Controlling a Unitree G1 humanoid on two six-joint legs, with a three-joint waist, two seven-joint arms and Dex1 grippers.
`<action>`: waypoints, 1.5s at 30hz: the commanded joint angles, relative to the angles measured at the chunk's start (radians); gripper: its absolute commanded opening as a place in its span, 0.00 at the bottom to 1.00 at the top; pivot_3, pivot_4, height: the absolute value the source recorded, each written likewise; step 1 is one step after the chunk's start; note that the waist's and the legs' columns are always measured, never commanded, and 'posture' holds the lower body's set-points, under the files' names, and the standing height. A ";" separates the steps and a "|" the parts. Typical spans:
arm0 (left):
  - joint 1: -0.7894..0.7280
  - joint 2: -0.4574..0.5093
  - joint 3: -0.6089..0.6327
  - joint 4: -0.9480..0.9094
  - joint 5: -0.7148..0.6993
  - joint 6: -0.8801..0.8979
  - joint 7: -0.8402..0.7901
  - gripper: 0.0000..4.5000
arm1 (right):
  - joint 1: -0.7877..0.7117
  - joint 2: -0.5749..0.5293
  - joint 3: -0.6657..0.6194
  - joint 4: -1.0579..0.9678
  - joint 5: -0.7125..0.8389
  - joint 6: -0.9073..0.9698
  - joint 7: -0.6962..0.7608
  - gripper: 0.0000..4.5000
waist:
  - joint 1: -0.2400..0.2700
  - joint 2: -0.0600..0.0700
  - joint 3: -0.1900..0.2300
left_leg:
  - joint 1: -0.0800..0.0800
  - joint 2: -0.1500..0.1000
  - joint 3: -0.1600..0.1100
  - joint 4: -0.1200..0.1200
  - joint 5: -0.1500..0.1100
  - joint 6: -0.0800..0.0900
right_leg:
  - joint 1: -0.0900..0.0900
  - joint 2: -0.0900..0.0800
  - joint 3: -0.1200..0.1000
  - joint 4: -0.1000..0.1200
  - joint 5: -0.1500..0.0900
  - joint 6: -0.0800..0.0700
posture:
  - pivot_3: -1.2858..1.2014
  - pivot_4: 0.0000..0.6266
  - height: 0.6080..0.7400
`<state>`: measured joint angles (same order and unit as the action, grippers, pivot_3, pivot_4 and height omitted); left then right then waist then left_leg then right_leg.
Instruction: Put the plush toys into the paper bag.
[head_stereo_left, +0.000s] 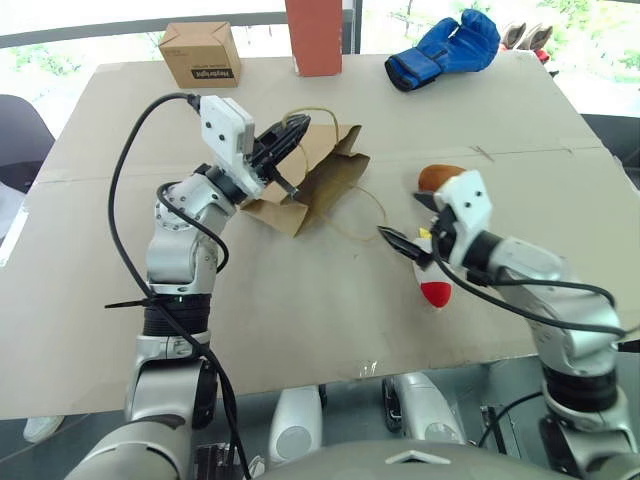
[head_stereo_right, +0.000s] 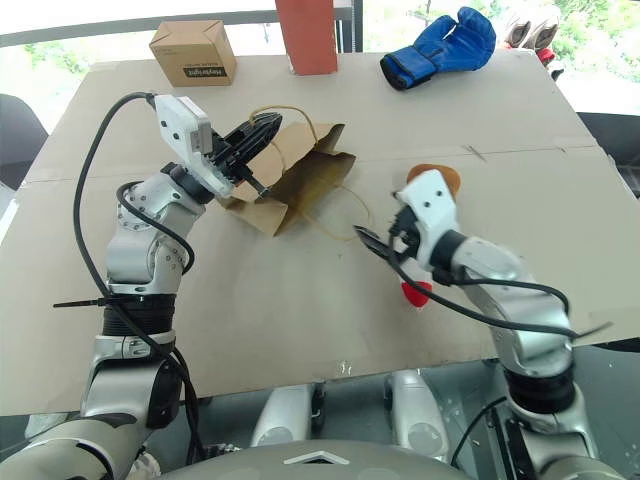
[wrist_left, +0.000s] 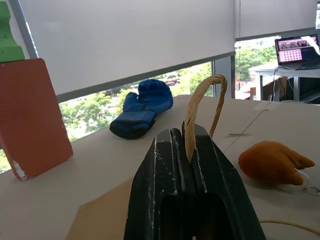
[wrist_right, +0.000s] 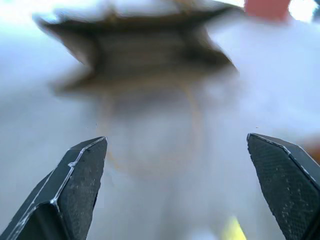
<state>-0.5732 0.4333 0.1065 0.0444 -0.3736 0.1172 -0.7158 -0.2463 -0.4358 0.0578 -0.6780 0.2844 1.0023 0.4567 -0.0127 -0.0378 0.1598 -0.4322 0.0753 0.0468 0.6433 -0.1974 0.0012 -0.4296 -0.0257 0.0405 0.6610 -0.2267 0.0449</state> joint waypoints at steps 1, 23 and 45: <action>-0.021 -0.001 -0.003 -0.024 0.006 -0.022 -0.001 0.00 | 0.079 -0.082 0.022 -0.018 -0.057 0.092 -0.058 0.97 | 0.000 0.000 0.000 | 0.000 0.000 0.000 0.000 0.000 0.000 | 0.000 0.000 0.000 0.000 0.000 0.000 | 0.52 0.24 1.00; 0.049 -0.062 -0.022 -0.220 -0.145 0.144 0.004 0.00 | -0.303 0.347 -0.062 0.343 0.146 -0.132 -0.103 0.01 | -0.013 0.001 0.001 | 0.000 0.000 -0.001 0.002 0.000 0.000 | 0.000 0.002 0.002 0.001 0.001 0.001 | 0.52 0.24 1.00; 0.139 -0.097 -0.032 -0.298 -0.177 0.180 0.031 0.00 | -0.510 0.543 0.083 1.055 0.065 -0.426 0.102 0.01 | -0.016 0.001 0.001 | -0.001 0.000 -0.002 -0.002 0.000 0.000 | -0.001 0.002 0.001 -0.001 0.001 0.001 | 0.52 0.24 1.00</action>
<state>-0.4367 0.3289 0.0698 -0.2043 -0.5357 0.3124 -0.6738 -0.7412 0.1161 0.1196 0.3747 0.3535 0.5976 0.4929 -0.0290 -0.0371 0.1609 -0.4331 0.0756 0.0453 0.6417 -0.1974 0.0014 -0.4306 -0.0238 0.0412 0.6599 -0.2262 0.0459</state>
